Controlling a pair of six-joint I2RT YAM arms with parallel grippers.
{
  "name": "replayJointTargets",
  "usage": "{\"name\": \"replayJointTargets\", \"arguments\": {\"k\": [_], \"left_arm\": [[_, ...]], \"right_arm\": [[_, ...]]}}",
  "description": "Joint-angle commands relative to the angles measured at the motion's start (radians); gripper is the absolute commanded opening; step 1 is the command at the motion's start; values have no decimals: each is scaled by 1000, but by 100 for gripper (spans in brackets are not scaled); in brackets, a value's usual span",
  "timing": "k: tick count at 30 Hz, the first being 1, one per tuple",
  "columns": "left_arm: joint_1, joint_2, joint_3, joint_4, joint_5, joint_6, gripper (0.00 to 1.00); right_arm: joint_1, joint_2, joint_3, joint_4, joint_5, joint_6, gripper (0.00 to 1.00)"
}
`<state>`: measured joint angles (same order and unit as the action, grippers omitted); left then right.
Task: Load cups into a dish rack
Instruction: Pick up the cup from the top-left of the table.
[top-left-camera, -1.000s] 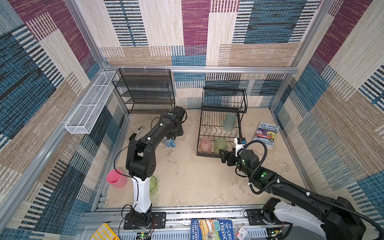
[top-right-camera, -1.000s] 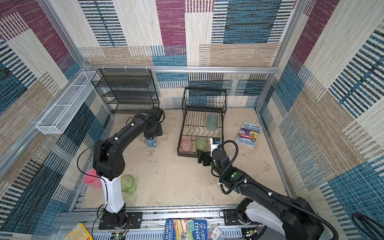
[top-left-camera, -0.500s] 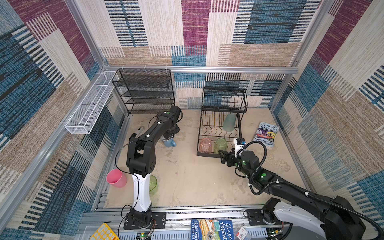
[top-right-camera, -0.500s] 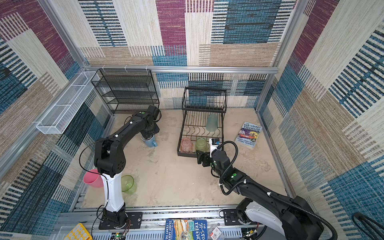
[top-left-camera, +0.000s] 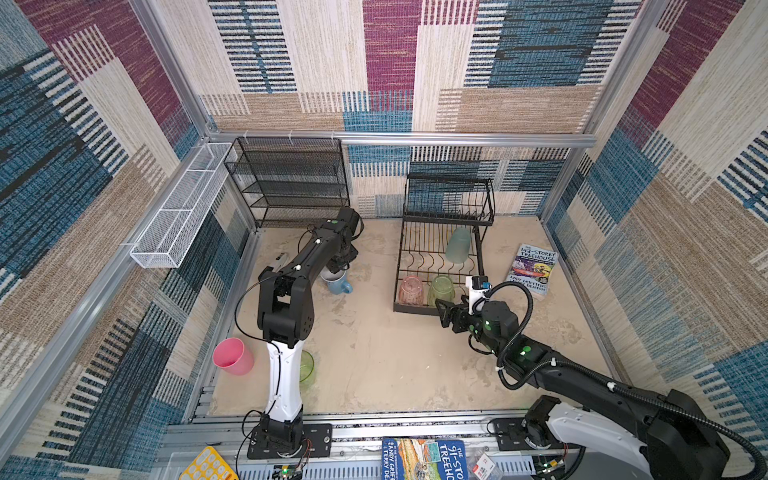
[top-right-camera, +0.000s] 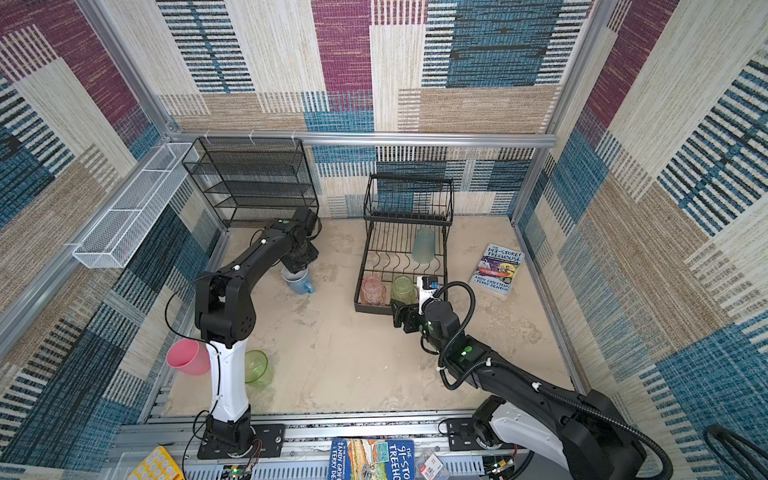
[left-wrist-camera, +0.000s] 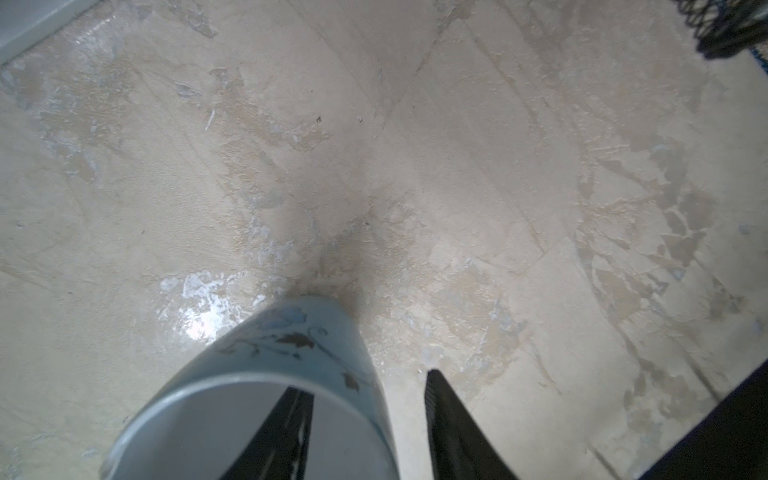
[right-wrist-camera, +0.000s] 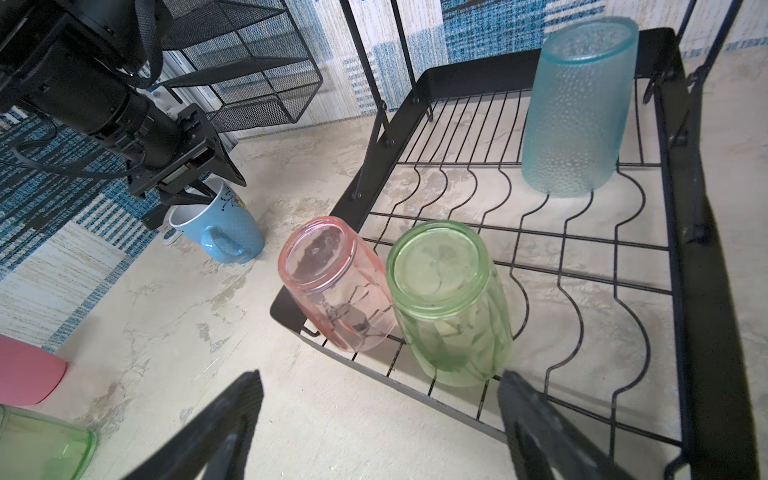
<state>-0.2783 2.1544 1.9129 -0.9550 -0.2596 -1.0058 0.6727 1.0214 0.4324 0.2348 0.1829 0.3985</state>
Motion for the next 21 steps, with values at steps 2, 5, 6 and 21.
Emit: {"name": "replayJointTargets", "arguments": {"k": [2, 5, 6, 21], "left_arm": [[11, 14, 11, -14, 14, -45, 40], [16, 24, 22, -17, 31, -51, 32], [17, 27, 26, -18, 34, -51, 31], [18, -99, -75, -25, 63, -51, 4]], "right_arm": [[-1, 1, -7, 37, 1, -9, 91], [0, 1, -11, 44, 0, -9, 91], [0, 1, -10, 44, 1, -9, 91], [-1, -10, 15, 21, -23, 1, 91]]}}
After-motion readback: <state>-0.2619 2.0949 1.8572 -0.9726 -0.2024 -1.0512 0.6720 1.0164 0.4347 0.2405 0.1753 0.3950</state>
